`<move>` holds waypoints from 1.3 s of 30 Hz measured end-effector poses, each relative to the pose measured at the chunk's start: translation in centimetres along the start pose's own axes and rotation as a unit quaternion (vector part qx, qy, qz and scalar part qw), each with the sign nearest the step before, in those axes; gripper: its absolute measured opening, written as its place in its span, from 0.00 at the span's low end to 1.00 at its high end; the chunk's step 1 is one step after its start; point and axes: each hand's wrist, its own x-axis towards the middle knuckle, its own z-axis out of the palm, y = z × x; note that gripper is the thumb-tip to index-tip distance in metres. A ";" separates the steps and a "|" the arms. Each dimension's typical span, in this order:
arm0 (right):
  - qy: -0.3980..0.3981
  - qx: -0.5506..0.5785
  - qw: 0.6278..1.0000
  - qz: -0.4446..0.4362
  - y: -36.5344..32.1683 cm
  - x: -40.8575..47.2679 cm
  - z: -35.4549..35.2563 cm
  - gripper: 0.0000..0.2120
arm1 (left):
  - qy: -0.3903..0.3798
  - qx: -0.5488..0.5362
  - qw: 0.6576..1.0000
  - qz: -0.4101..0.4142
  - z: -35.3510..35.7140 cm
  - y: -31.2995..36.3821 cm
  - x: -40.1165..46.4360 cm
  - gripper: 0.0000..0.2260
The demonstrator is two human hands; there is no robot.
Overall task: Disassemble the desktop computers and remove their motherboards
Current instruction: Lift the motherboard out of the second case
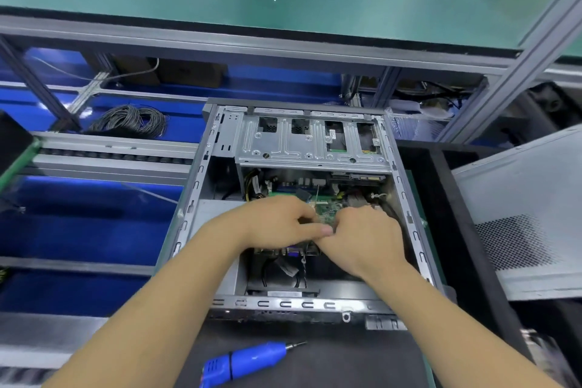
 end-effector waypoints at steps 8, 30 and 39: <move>-0.005 0.036 0.999 -0.011 1.0 0.3 0.9 0.30 | 0.108 0.044 0.993 -0.034 2.4 0.4 -1.2 0.07; -0.054 0.235 0.970 -0.022 2.9 -0.1 -0.8 0.22 | -0.045 0.073 0.996 -0.033 -0.1 2.2 -6.0 0.13; -0.067 0.399 0.911 0.075 1.1 0.7 -2.8 0.21 | 0.338 0.210 0.917 -0.028 0.1 -0.8 -4.9 0.25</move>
